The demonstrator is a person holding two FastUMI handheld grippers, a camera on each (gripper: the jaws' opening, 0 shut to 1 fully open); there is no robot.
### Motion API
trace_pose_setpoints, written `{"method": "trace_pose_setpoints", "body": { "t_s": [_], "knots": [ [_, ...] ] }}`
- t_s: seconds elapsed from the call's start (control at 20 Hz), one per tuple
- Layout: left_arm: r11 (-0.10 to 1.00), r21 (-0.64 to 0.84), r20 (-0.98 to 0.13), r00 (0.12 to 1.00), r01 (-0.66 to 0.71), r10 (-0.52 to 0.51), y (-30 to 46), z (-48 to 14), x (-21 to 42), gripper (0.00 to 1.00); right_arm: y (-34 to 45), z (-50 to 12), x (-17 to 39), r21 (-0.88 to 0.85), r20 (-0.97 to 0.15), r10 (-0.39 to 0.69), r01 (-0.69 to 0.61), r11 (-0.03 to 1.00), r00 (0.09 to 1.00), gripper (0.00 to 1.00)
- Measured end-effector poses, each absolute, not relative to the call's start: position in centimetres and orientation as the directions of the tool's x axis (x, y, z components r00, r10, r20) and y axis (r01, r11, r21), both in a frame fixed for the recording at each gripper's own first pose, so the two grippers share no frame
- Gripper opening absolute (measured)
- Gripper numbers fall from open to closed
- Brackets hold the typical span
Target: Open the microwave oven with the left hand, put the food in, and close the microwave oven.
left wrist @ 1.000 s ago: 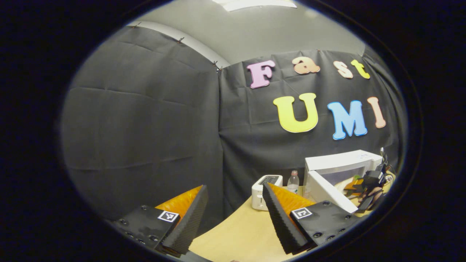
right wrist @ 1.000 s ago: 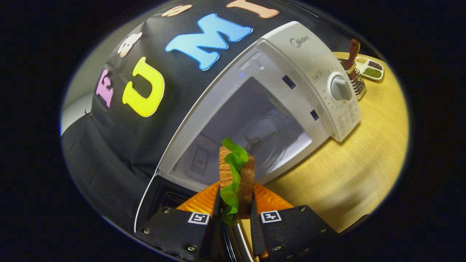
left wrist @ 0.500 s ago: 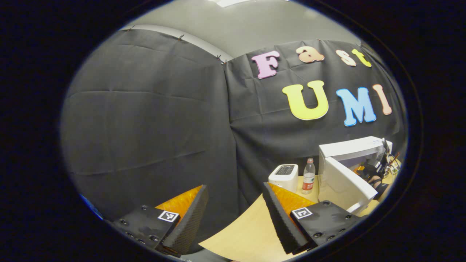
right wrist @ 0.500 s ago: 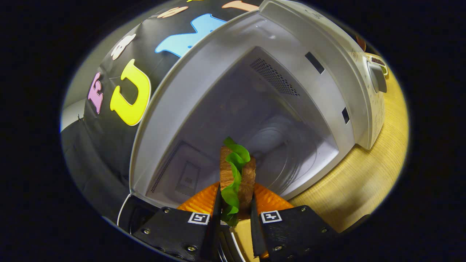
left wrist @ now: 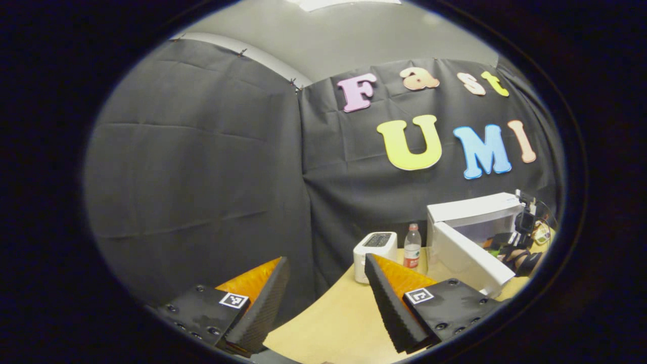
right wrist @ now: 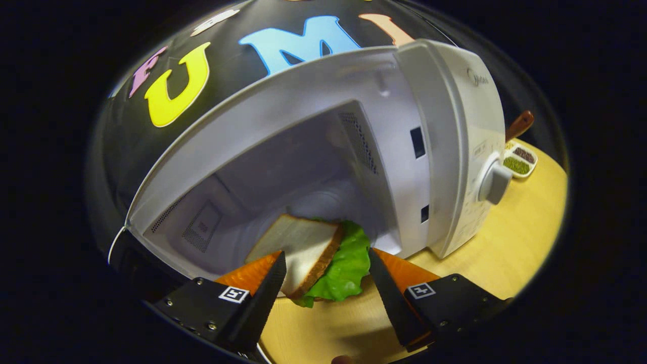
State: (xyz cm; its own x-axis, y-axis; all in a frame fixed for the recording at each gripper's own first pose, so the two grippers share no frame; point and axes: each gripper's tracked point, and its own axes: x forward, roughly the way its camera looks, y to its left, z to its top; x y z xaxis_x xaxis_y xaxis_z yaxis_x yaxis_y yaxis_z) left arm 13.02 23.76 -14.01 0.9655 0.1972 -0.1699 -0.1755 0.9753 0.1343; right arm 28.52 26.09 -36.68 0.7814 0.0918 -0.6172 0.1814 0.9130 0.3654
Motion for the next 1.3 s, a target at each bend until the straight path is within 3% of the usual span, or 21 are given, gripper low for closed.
{"method": "trace_pose_setpoints", "body": {
  "t_s": [0.2, 0.25, 0.35, 0.4, 0.5, 0.6, 0.65, 0.75, 1.0, 1.15, 1.25, 1.3],
  "knots": [
    [0.989, 0.106, -0.163, 0.979, -0.107, 0.123, 20.0, -15.6, 12.9, 1.00, 24.5, -32.2, 25.9, 0.301, -0.555, 0.124, 0.059, 0.952, 0.823, 0.98],
    [0.990, 0.102, -0.163, 0.980, -0.098, 0.114, 19.3, -16.1, 12.8, 0.93, 24.0, -30.5, 25.1, 0.282, -0.526, 0.136, 0.022, 0.959, 0.840, 0.98],
    [0.991, 0.098, -0.176, 0.978, -0.092, 0.108, 18.2, -17.7, 12.5, 1.00, 22.9, -27.2, 23.5, 0.260, -0.466, 0.165, -0.044, 0.965, 0.869, 0.98],
    [0.992, 0.090, -0.196, 0.975, -0.091, 0.107, 17.7, -19.1, 12.6, 0.92, 22.1, -25.4, 22.7, 0.251, -0.436, 0.173, -0.066, 0.966, 0.883, 0.98],
    [0.993, 0.064, -0.239, 0.965, -0.096, 0.108, 16.6, -21.7, 12.2, 0.97, 20.2, -22.1, 21.0, 0.239, -0.393, 0.179, -0.087, 0.967, 0.902, 0.98],
    [0.995, 0.045, -0.284, 0.953, -0.093, 0.102, 15.0, -23.8, 11.8, 0.93, 18.0, -18.8, 19.4, 0.235, -0.341, 0.171, -0.092, 0.967, 0.924, 0.98],
    [0.995, 0.038, -0.284, 0.954, -0.092, 0.099, 14.4, -24.0, 11.6, 0.88, 17.2, -17.4, 18.7, 0.233, -0.315, 0.170, -0.097, 0.968, 0.934, 0.98],
    [0.995, 0.041, -0.290, 0.952, -0.095, 0.103, 13.6, -24.8, 11.3, 0.63, 15.6, -15.6, 17.3, 0.221, -0.293, 0.176, -0.113, 0.969, 0.940, 0.98],
    [0.997, 0.060, -0.307, 0.949, -0.049, 0.065, 10.0, -26.7, 10.8, 0.10, 11.7, -12.2, 14.6, 0.206, -0.247, 0.157, -0.106, 0.973, 0.956, 0.98],
    [0.998, 0.055, -0.322, 0.946, -0.010, 0.028, 7.5, -26.9, 10.4, 0.13, 9.8, -11.6, 13.3, 0.197, -0.240, 0.142, -0.095, 0.976, 0.960, 0.98],
    [0.998, 0.055, -0.329, 0.944, 0.012, 0.007, 6.4, -26.9, 10.4, 0.00, 8.6, -11.6, 12.5, 0.198, -0.241, 0.129, -0.081, 0.977, 0.962, 0.98],
    [0.999, 0.040, -0.335, 0.942, 0.032, -0.017, 5.3, -27.1, 10.3, 0.00, 8.0, -11.7, 12.1, 0.194, -0.246, 0.120, -0.072, 0.978, 0.962, 0.98]
  ]
}}
